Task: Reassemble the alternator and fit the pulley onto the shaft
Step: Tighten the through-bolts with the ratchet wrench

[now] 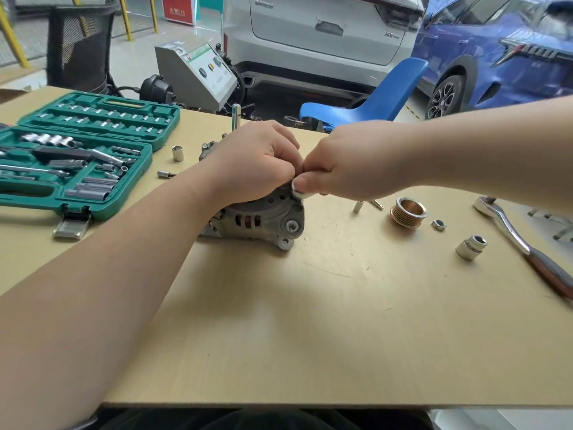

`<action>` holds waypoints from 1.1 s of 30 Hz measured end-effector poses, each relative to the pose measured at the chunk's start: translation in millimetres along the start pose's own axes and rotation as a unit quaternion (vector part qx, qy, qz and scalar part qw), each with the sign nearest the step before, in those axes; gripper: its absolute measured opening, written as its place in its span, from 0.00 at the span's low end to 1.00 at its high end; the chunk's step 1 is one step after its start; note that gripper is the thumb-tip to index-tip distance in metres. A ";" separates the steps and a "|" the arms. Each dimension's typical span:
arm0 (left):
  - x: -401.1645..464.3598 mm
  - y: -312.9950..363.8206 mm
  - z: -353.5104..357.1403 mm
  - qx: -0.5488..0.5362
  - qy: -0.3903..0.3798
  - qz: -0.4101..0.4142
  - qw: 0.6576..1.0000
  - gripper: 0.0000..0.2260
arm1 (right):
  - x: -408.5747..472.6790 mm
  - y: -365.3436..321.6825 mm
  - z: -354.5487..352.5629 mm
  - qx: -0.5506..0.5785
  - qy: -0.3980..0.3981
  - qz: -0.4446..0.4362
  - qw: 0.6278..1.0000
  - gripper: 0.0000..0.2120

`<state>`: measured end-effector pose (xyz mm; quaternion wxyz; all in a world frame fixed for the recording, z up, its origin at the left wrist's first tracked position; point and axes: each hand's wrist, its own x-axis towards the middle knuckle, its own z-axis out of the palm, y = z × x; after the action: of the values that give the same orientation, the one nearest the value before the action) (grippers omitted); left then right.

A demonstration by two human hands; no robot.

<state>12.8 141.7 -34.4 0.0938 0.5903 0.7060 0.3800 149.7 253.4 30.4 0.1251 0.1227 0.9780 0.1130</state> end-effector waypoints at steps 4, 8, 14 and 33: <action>1.0 0.9 -0.2 0.005 -0.005 -0.003 1.000 0.18 | 3.3 9.4 -6.8 -0.064 -0.027 -0.080 0.994 0.26; 2.9 -2.9 0.7 0.006 -0.006 0.003 1.000 0.15 | 8.1 16.2 -12.6 -0.106 -0.021 -0.119 0.987 0.36; 3.6 -1.4 0.8 -0.001 -0.011 0.009 1.000 0.15 | 18.2 15.7 -29.8 -0.168 0.012 -0.135 0.976 0.36; 4.8 -0.3 -0.4 -0.006 0.000 -0.004 1.000 0.18 | -3.6 4.8 6.6 0.057 0.044 0.071 0.995 0.29</action>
<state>11.0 145.8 -32.9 0.0988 0.5873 0.7059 0.3834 155.9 258.3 26.3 0.0667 0.1940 0.9761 0.0713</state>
